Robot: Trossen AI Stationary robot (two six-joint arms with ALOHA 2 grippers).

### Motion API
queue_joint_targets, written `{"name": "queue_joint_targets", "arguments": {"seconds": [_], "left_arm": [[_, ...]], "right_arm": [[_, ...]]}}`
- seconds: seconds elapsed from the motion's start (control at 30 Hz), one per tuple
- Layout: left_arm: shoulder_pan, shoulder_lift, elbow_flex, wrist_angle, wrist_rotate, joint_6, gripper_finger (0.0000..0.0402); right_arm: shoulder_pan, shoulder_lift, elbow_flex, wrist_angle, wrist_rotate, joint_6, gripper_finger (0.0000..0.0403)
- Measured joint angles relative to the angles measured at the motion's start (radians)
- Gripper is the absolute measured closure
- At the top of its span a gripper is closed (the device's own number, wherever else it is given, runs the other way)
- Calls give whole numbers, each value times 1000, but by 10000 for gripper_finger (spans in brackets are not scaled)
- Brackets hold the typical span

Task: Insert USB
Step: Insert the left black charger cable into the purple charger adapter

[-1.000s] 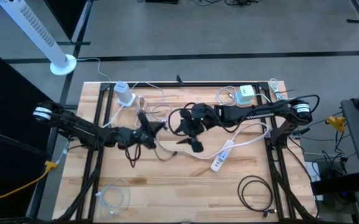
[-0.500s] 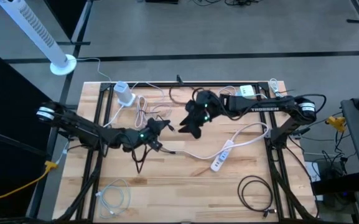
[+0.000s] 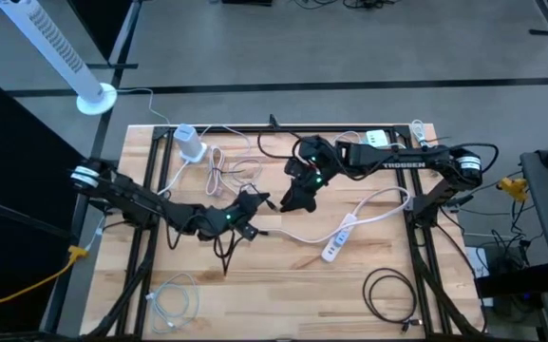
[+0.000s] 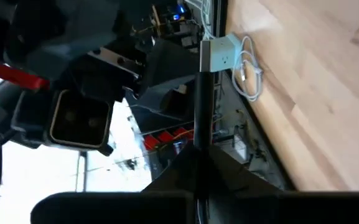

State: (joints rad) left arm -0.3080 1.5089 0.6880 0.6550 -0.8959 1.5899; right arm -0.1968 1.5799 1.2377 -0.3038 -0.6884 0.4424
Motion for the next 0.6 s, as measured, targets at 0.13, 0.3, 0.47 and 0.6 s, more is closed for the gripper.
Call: {"name": "queue_joint_targets", "arguments": {"seconds": [0.13, 0.3, 0.47, 0.6], "left_arm": [[-40, 32, -1, 3, -50, 26, 402], [-58, 78, -1, 5, -87, 35, 402], [-6, 123, 23, -19, -89, -267, 402], [41, 141, 108, -272, -89, -531, 402]], "right_arm": [[23, -2, 0, -128, 4, -147, 202], [99, -1, -14, -255, 30, -321, 202], [153, -6, -19, -264, 151, -375, 206], [167, -36, -20, -312, 335, -413, 214]]}}
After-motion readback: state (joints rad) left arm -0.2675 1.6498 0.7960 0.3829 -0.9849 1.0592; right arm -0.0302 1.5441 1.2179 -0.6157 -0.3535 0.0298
